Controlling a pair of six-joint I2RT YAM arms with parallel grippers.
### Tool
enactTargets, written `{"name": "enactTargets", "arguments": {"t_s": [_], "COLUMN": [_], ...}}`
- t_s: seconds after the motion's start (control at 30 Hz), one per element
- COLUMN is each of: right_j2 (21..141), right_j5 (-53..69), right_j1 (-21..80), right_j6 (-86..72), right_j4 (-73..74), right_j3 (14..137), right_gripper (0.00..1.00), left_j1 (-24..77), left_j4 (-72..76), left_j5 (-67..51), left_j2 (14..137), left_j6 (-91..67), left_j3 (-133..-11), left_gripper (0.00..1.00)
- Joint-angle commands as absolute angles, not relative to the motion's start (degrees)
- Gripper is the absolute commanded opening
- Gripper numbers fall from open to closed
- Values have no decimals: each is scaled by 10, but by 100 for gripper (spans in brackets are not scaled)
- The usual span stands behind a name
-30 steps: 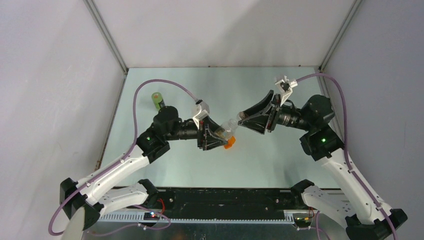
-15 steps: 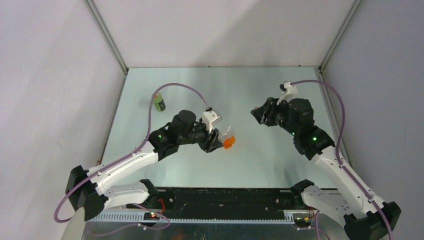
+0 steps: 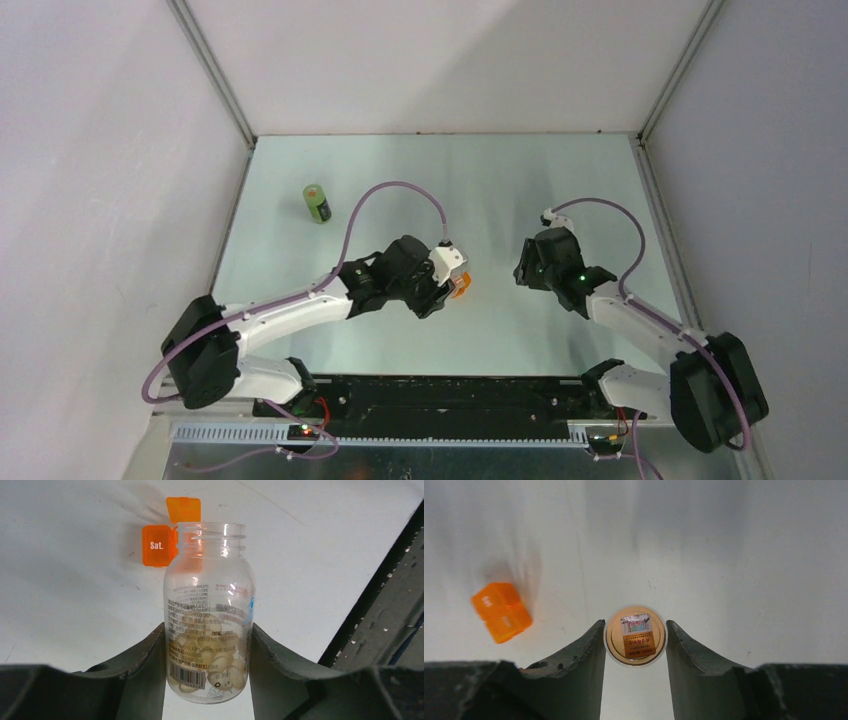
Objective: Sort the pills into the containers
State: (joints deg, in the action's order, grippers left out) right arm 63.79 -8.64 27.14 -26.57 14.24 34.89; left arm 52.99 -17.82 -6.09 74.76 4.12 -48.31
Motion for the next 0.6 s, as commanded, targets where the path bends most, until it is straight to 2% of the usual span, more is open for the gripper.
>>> {"name": "enactTargets", "arguments": {"t_s": [0.0,0.13,0.2,0.3,0.47,0.57], "right_j2": [685,730,740,745,751,745], "right_j5": [-127,-145,-158,-161,-143,-126], "right_j1": [275,289,293,293,288,279], "right_j6": [-280,-281,-281,-279,-277,-275], "right_j4": [63,46,46,49,57,61], "right_j3": [335,333,334,333,334,335], "right_gripper": [37,37,41,55,71,76], "left_j1": [536,535,536,536,537,536], "left_j4": [-142,-132,-132,-133,-136,-136], "left_j5": [-39,-28,-28,-25,-11,-12], "left_j2": [759,772,781,793,821,829], "left_j6": [70,74,75,75,73,70], "left_j3": [-473,-469,-471,-474,-481,-485], "left_gripper": [0,0,0,0,0,0]}}
